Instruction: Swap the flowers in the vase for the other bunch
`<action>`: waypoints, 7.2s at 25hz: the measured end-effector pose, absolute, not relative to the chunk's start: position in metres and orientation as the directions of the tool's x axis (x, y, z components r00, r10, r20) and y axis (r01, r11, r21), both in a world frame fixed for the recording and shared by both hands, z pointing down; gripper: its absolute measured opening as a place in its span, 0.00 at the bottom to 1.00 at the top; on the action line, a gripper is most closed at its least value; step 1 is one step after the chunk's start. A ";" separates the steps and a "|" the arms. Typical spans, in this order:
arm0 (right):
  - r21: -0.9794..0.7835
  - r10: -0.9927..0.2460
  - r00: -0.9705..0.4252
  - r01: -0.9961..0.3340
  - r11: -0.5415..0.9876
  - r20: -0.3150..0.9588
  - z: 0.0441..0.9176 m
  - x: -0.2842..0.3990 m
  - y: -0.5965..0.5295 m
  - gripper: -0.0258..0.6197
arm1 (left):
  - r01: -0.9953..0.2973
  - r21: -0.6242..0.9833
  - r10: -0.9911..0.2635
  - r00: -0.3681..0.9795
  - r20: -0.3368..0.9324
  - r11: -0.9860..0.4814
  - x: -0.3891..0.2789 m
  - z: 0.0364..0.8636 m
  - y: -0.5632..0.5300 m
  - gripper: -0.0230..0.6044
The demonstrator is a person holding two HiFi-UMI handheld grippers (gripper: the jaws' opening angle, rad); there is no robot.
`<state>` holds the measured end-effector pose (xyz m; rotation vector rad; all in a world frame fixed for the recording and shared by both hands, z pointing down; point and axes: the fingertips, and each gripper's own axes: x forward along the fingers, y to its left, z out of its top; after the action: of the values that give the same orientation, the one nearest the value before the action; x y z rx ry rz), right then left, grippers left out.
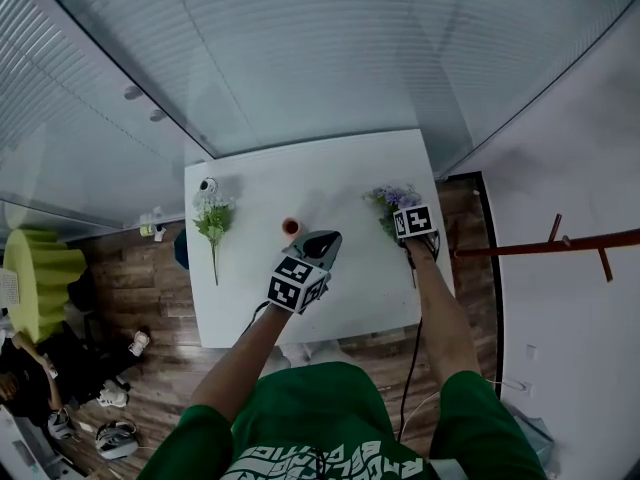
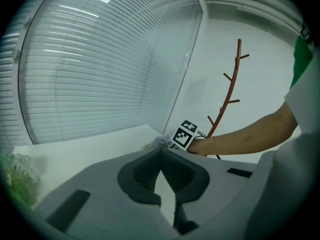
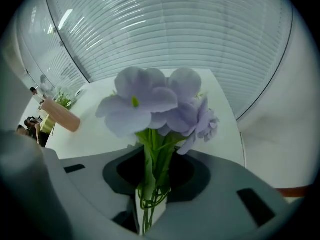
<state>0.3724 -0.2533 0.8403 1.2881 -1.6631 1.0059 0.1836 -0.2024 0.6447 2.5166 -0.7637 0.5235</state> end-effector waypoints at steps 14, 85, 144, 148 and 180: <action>-0.164 -0.444 -0.242 -0.965 0.206 0.863 0.807 0.363 -0.259 0.12 | -0.605 0.321 -0.443 0.774 0.452 -0.729 0.179 0.636 -0.204 0.05; -0.081 -0.684 -0.722 -0.692 0.717 0.107 0.501 0.030 -0.329 0.12 | -0.902 0.284 -0.828 0.418 0.375 -0.327 -0.105 0.576 -0.174 0.05; -0.165 -0.661 -0.532 -0.829 0.535 0.529 0.626 0.152 -0.216 0.42 | -0.821 0.285 -0.739 0.570 0.359 -0.494 -0.036 0.587 -0.164 0.05; -0.154 -0.681 -0.514 -0.842 0.517 0.521 0.611 0.173 -0.198 0.40 | -0.815 0.296 -0.732 0.579 0.359 -0.499 -0.027 0.581 -0.158 0.05; -0.107 -0.775 -0.446 -0.887 0.449 0.447 0.598 0.219 -0.152 0.06 | -0.787 0.284 -0.695 0.617 0.370 -0.547 -0.002 0.589 -0.159 0.05</action>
<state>0.2194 -0.1516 0.5975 1.4159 -2.3712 0.4703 -0.0015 -0.1594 0.5886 2.4209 -1.1768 0.2980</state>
